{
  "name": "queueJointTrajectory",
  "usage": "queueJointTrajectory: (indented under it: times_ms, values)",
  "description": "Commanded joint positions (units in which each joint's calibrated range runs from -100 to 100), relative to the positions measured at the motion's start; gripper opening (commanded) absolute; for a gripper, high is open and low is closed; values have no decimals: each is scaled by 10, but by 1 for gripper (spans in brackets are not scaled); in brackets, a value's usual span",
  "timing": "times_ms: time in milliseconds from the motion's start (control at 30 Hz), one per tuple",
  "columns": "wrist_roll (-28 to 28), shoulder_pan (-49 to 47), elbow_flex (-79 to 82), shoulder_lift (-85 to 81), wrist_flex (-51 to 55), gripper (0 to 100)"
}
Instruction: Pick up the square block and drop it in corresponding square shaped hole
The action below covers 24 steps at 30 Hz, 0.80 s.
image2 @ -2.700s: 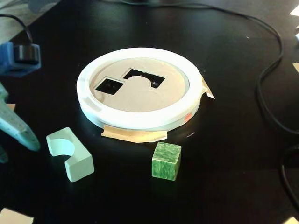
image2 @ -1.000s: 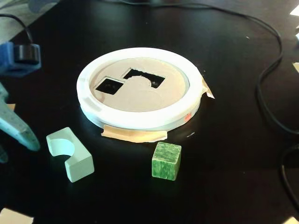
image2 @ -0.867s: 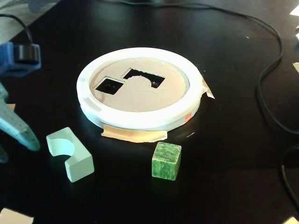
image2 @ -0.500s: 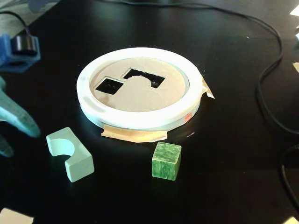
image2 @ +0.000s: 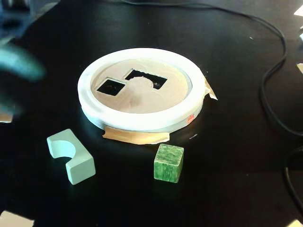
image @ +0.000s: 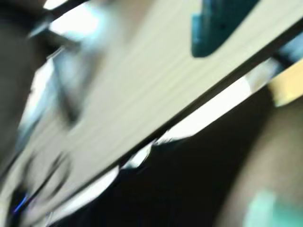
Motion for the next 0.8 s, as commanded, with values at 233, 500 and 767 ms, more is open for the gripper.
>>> queueJointTrajectory:
  times_ms: [233, 500, 767]
  values:
    - [-14, -68, -469, 639, -70, 85]
    - [-45, -69, -726, 881, 79, 85]
    - [-45, -94, -947, 1052, 195, 84]
